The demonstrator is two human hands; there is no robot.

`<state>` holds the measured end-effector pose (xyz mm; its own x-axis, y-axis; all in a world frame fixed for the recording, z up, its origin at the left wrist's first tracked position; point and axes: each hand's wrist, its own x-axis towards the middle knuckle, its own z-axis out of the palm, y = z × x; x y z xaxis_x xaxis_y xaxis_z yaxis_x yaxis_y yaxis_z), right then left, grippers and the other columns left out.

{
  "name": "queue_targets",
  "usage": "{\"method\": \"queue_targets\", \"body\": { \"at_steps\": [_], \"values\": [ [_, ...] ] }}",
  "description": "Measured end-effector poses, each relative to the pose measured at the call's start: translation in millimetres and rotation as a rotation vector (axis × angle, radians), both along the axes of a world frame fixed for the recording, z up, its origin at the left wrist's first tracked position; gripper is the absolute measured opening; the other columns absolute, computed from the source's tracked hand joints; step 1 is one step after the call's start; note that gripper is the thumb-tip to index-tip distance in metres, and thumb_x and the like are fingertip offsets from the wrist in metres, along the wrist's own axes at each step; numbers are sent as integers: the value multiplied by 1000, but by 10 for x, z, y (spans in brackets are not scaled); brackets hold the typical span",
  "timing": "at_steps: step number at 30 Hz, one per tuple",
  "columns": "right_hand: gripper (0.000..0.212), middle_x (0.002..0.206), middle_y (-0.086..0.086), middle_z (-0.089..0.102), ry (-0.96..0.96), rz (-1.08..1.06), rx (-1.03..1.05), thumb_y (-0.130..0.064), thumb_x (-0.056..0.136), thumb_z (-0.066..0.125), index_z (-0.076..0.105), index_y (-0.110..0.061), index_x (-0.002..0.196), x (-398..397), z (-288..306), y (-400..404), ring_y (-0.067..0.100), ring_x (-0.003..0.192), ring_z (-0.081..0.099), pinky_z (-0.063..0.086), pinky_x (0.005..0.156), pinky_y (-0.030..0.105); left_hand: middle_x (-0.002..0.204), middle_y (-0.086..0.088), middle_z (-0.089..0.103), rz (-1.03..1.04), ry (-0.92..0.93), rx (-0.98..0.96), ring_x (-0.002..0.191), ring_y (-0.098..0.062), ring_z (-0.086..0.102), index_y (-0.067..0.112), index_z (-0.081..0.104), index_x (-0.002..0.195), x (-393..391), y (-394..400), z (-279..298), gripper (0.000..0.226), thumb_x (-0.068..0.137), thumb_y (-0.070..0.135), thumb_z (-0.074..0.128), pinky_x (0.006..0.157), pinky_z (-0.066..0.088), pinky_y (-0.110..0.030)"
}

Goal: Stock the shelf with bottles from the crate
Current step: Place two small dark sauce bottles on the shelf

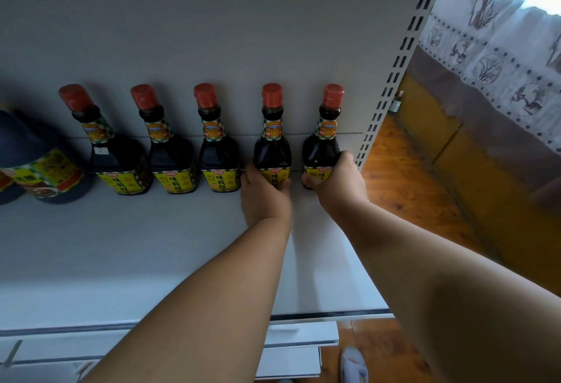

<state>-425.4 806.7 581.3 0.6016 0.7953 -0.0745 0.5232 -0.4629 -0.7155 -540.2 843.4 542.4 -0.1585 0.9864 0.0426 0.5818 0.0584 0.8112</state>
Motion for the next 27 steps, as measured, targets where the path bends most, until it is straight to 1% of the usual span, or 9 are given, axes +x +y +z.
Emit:
{"method": "queue_targets", "body": {
  "at_steps": [4, 6, 8, 11, 14, 16, 19, 22, 27],
  "values": [
    [61, 112, 7, 57, 19, -17, -51, -42, 76, 80, 40, -15, 113, -4, 51, -36, 24, 90, 54, 43, 66, 33, 148, -10, 39, 18, -45, -45, 130, -34, 46, 12, 30, 148, 1, -67, 61, 86, 79, 33, 77, 99, 44, -43],
    [64, 114, 9, 57, -26, -5, -89, -44, 76, 78, 41, -12, 117, -16, 90, -105, 27, 97, 56, 44, 69, 33, 144, -11, 41, 43, -79, -44, 124, -34, 51, 9, 35, 143, -20, -184, 112, 79, 80, 29, 76, 94, 47, -41],
    [62, 117, 11, 56, -75, 33, -118, -44, 79, 75, 41, -11, 119, -34, 132, -211, 30, 104, 57, 44, 72, 33, 143, -12, 42, 51, -32, -64, 123, -33, 51, 8, 35, 141, -61, -361, 170, 69, 84, 25, 72, 92, 45, -39],
    [56, 118, 11, 53, -120, 135, -115, -40, 83, 71, 41, -10, 120, -61, 182, -404, 30, 105, 57, 42, 72, 32, 141, -11, 42, -9, 31, -41, 123, -31, 50, 10, 34, 142, -132, -640, 186, 65, 87, 21, 67, 94, 45, -39],
    [56, 123, 11, 53, -165, 245, -93, -38, 86, 68, 40, -9, 125, -80, 229, -577, 31, 108, 56, 47, 78, 36, 144, -6, 41, -47, 70, 1, 126, -24, 47, 16, 33, 144, -168, -887, 252, 63, 89, 23, 62, 98, 43, -36],
    [58, 126, 11, 53, -213, 300, -99, -40, 87, 66, 40, -9, 128, -97, 254, -695, 32, 112, 55, 49, 84, 40, 142, -6, 42, -28, 107, 42, 124, -23, 48, 16, 34, 143, -183, -1051, 298, 59, 90, 22, 60, 96, 43, -35],
    [50, 127, 9, 50, -263, 433, -96, -42, 89, 62, 42, -11, 124, -120, 248, -962, 32, 112, 53, 48, 85, 41, 139, -5, 45, 39, 124, 74, 121, -23, 51, 16, 39, 139, -218, -1417, 347, 54, 89, 21, 60, 94, 46, -36],
    [52, 131, 10, 48, -296, 545, -90, -41, 91, 58, 41, -11, 131, -237, 242, -1233, 32, 118, 50, 47, 89, 41, 135, -3, 48, 73, 163, 98, 119, -20, 52, 16, 42, 137, -346, -1784, 368, 52, 88, 20, 61, 96, 47, -36],
    [49, 132, 9, 47, -322, 696, -53, -38, 93, 58, 42, -13, 132, -745, 325, -1643, 31, 118, 50, 48, 90, 41, 132, -3, 51, 109, 228, 131, 117, -20, 52, 15, 44, 134, -896, -2321, 387, 49, 89, 19, 62, 91, 44, -33]
  ]
}}
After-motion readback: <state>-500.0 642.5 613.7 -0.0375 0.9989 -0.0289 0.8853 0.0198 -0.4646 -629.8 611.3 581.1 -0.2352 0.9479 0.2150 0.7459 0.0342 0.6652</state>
